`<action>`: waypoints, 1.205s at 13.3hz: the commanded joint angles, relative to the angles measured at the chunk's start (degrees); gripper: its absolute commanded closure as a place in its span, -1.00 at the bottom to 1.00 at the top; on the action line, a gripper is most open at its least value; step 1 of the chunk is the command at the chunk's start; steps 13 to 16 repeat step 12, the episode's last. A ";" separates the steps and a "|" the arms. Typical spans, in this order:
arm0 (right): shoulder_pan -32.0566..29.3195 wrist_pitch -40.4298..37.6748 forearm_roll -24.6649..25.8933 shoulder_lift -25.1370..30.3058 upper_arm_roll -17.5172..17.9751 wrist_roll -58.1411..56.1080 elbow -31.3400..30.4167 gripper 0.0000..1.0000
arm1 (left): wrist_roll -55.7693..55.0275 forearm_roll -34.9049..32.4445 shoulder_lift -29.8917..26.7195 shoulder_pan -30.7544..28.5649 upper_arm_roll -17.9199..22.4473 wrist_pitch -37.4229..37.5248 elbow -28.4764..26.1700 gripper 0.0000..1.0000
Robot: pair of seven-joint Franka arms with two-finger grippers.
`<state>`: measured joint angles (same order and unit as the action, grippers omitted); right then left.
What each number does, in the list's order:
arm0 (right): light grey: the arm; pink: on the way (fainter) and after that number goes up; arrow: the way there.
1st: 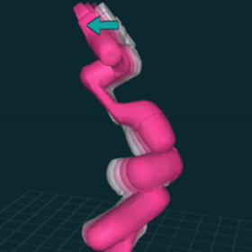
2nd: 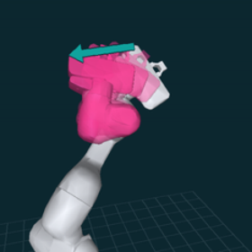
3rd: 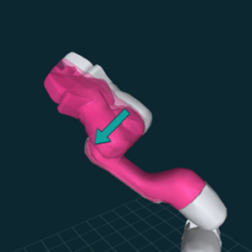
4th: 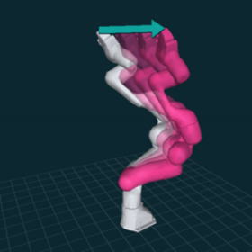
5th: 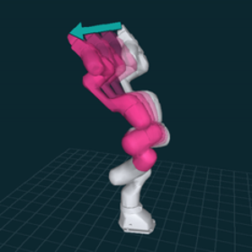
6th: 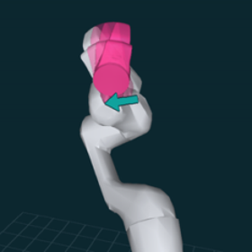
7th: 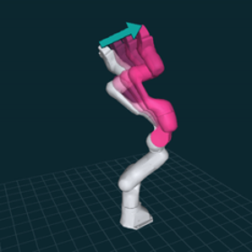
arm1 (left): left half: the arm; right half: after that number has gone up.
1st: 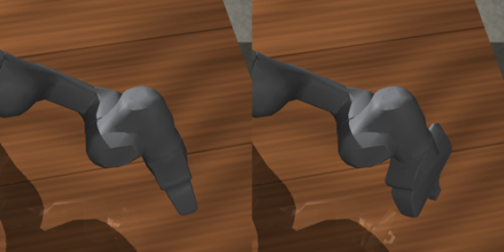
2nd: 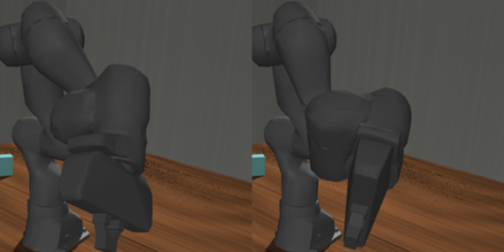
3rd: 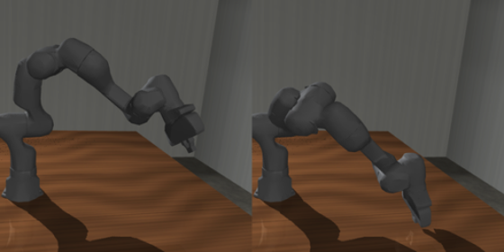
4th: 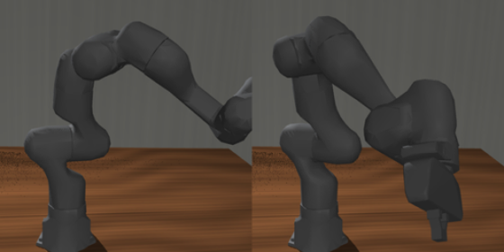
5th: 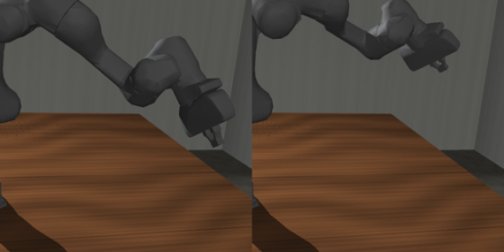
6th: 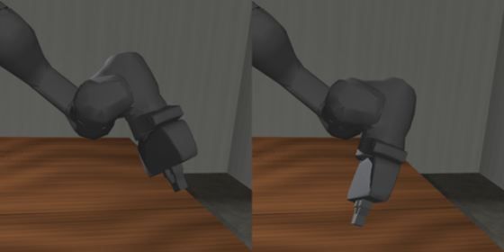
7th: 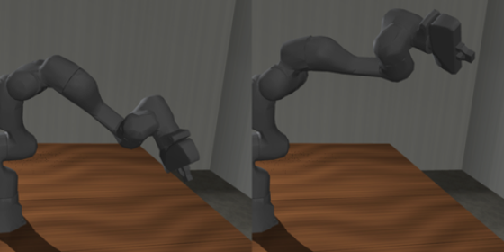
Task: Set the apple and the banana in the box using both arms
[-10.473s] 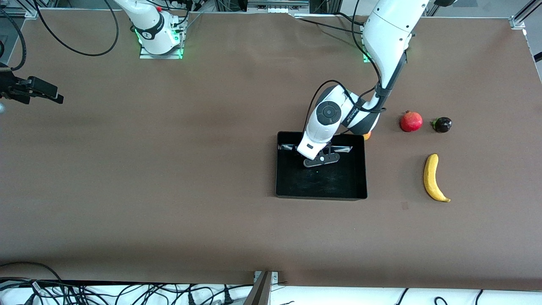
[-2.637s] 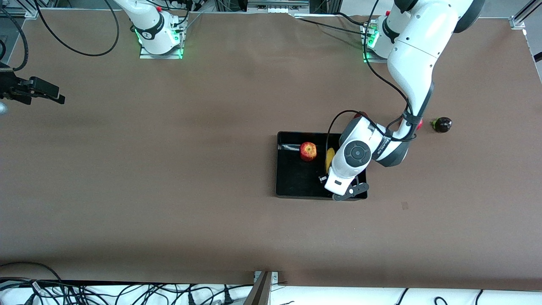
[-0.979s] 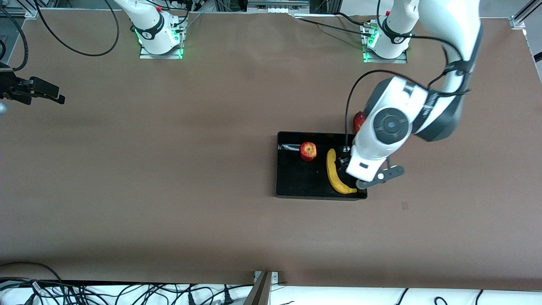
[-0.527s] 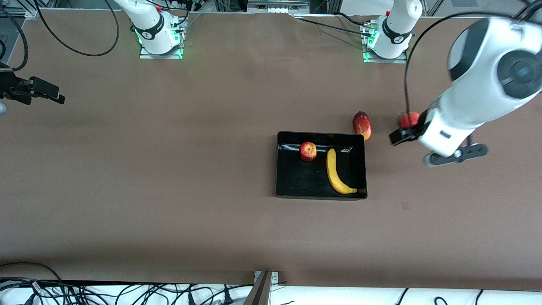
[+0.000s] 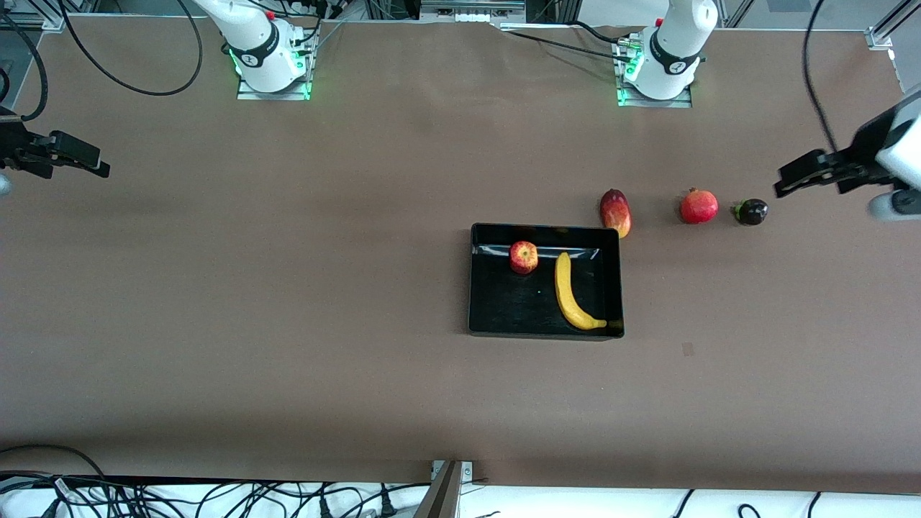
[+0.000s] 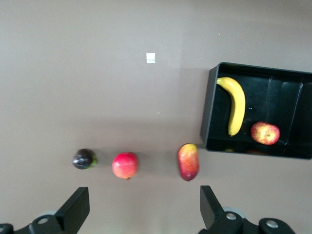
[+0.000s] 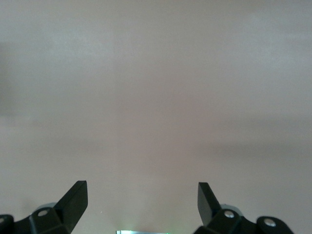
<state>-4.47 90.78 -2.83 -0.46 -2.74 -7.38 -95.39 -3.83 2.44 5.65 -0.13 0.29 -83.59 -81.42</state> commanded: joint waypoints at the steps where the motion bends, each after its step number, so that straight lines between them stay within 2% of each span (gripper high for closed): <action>1: 0.87 0.45 -0.25 -0.59 0.02 0.43 0.74 -1.00 | 7.94 0.64 -2.75 0.13 3.38 1.76 -1.46 -1.00; 4: 0.87 0.53 0.45 -0.50 -0.25 0.26 0.82 -1.00 | 9.11 0.55 -3.54 0.13 4.80 1.85 -1.55 -1.00; 16: 0.87 0.62 0.63 -0.50 -0.25 0.26 0.82 -1.00 | 10.68 -1.03 -3.37 0.22 4.81 -0.70 -2.34 -1.00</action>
